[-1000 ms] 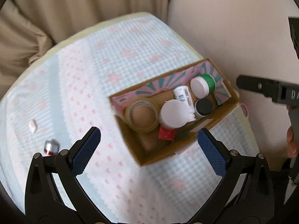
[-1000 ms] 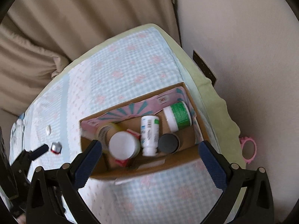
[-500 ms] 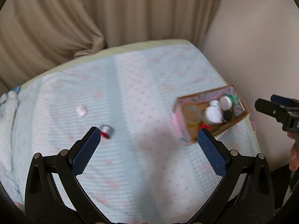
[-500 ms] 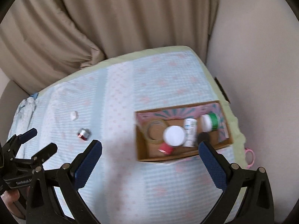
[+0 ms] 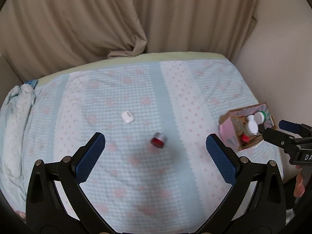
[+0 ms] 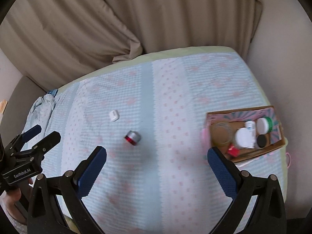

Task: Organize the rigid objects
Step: 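Withdraw both open tools from the box back over the bed, then grasp the white earbud case with left tool while right tool grasps the red-and-silver jar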

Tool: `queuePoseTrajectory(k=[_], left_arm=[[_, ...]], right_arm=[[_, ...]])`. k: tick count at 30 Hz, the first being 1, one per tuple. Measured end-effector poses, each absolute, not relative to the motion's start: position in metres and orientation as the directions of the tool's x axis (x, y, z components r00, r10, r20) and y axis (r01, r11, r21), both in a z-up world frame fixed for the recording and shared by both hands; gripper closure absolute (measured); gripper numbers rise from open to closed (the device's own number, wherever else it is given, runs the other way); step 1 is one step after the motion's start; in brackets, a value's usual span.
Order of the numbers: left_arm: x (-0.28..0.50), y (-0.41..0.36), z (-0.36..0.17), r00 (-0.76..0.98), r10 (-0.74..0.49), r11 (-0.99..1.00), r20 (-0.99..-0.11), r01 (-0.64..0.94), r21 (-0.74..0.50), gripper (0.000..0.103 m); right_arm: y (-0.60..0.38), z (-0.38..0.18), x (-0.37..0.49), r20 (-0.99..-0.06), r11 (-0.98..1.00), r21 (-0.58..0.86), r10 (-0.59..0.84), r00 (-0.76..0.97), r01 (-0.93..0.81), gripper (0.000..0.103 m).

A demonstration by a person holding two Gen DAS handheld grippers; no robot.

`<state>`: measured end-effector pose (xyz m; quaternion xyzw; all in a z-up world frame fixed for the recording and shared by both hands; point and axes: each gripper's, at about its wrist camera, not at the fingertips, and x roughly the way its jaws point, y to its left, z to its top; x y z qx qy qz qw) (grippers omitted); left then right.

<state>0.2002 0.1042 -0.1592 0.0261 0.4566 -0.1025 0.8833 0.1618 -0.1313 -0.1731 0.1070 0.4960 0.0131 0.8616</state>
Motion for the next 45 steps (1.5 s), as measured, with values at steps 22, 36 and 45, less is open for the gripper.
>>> queuePoseTrajectory(k=[22,36,45], left_arm=[[0.398,0.201,-0.336,0.265,-0.22,0.974,-0.939,0.118,-0.195,0.001],[0.47,0.17,-0.482,0.129,-0.167,0.976,-0.977,-0.119,-0.183,0.023],[0.483,0.16,-0.519,0.105,-0.105,0.981,-0.989,-0.152,-0.12,0.031]], right_arm=[[-0.03,-0.346,0.292,-0.941,0.856,0.297,0.187,0.283,0.422,0.0],[-0.017,-0.468,0.346,-0.969,0.802,0.243,0.224,0.102,0.545,0.008],[-0.021,-0.509,0.354,-0.963,0.752,0.225,0.269,0.024,0.62,0.024]])
